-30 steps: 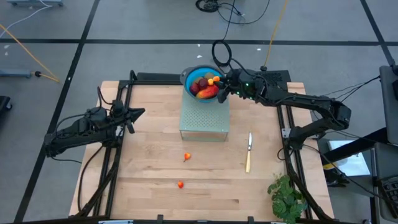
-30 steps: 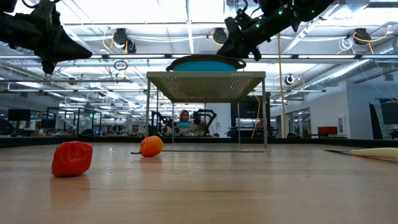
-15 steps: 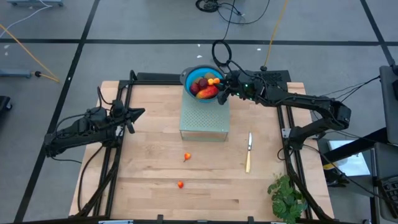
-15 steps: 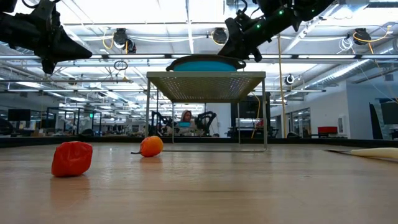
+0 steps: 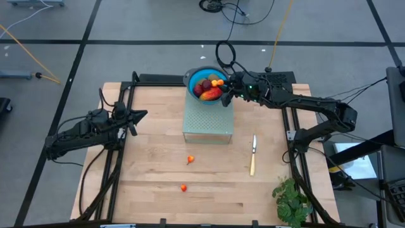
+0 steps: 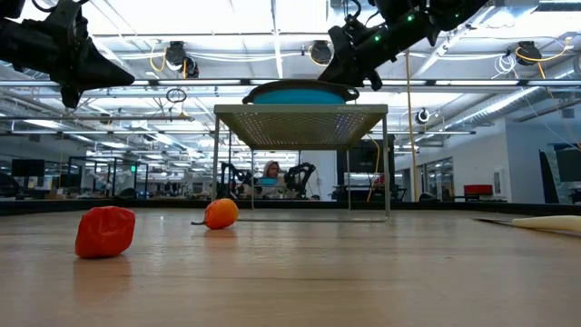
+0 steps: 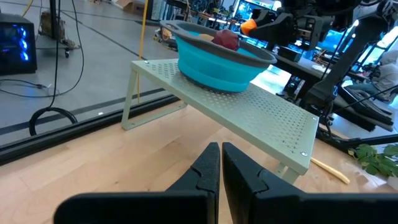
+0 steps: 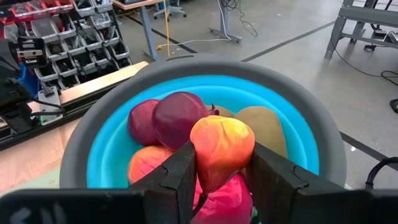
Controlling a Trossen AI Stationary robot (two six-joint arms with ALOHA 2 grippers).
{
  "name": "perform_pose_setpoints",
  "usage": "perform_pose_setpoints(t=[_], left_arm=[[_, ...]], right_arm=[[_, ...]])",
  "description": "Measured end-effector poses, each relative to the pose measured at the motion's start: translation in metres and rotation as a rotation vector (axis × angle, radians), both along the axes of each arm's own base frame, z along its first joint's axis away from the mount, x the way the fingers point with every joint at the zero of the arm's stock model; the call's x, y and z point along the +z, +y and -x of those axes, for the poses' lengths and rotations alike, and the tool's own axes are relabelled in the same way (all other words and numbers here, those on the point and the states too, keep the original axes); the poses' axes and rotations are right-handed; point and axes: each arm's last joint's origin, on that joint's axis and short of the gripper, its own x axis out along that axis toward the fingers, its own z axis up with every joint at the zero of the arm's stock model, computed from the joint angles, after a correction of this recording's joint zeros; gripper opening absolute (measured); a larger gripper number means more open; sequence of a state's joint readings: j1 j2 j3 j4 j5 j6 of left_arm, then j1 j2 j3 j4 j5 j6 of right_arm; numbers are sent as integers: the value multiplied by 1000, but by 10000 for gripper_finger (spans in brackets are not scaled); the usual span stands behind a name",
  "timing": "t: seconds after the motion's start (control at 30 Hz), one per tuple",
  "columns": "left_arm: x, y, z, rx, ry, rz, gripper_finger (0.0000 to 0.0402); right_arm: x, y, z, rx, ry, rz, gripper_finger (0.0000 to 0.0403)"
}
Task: Pick & Place Fruit
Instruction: Put the peach into the blue strainer bowl on the shelf
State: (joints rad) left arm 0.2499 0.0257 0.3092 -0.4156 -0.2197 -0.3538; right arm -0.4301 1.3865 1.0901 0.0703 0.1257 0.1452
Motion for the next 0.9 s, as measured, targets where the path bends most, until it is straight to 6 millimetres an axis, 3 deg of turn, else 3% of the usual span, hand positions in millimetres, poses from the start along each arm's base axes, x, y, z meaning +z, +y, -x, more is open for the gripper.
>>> perform_pose_setpoints(t=[0.33,0.67,0.9], left_arm=[[0,0,0,0,2,-3,17],[0,0,0,-1,6,-7,17],[0,0,0,-1,8,-9,17]], right_arm=[[0,1,0,26,-6,-7,121],[1,1,-1,26,-11,-4,181],[1,1,-1,26,-11,-4,196]])
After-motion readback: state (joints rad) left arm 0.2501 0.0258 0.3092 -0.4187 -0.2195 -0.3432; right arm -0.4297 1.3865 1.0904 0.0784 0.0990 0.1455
